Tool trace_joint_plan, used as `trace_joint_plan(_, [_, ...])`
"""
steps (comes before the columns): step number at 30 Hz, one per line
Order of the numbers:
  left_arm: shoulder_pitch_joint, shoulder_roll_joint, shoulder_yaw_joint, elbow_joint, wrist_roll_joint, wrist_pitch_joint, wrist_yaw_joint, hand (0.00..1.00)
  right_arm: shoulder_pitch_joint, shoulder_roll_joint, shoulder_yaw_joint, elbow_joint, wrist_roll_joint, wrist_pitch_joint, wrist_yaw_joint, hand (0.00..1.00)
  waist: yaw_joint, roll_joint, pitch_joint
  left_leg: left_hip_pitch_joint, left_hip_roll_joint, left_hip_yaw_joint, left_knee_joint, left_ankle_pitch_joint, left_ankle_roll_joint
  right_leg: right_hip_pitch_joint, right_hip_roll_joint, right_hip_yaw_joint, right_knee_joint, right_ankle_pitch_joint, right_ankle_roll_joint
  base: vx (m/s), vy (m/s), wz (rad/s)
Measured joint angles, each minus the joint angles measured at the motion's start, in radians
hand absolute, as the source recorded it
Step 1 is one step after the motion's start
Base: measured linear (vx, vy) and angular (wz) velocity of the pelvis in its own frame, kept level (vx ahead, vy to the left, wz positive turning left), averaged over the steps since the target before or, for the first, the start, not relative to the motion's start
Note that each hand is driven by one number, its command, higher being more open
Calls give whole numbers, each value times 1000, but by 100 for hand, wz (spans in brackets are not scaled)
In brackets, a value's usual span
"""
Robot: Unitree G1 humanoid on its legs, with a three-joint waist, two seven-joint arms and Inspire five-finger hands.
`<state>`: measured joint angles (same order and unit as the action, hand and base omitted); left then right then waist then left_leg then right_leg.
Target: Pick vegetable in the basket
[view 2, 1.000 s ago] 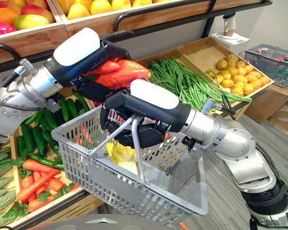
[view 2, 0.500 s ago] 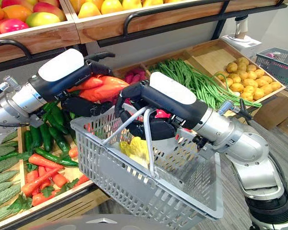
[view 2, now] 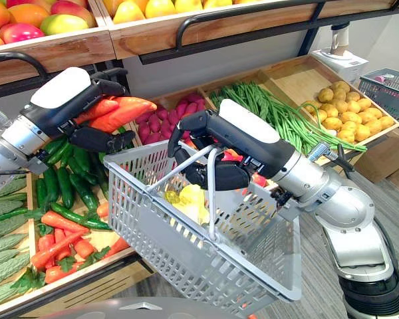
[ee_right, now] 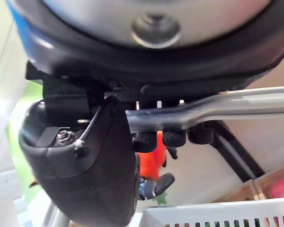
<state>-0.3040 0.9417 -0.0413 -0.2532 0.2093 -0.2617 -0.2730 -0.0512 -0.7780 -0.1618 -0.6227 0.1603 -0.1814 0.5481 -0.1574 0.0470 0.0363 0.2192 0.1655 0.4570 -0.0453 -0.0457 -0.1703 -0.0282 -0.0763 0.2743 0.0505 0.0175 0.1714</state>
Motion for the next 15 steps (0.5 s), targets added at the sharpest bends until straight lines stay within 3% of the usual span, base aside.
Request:
trace_joint_plan(5, [-38,0,-173,-3,1,-3,-38,0,-52,-3,46,-2,1,1,0,0,-13,-6,1,1,0,11,1,-1,-2,-6,3,10,0,0,0,0,0,-6])
trace_joint_plan(7, [-102,0,-289,-3,9,-20,-61,0,-100,-5,73,-3,12,0,0,0,-18,-8,2,0,1,24,4,-5,-3,-14,7,24,1,2,-1,-6,-6,-18])
trace_joint_plan(15, [-359,-8,-587,77,36,-71,-76,0,-233,-83,116,-8,22,1,-17,0,-56,-9,7,0,1,74,31,-31,-5,-34,15,75,6,6,0,-10,-18,-19])
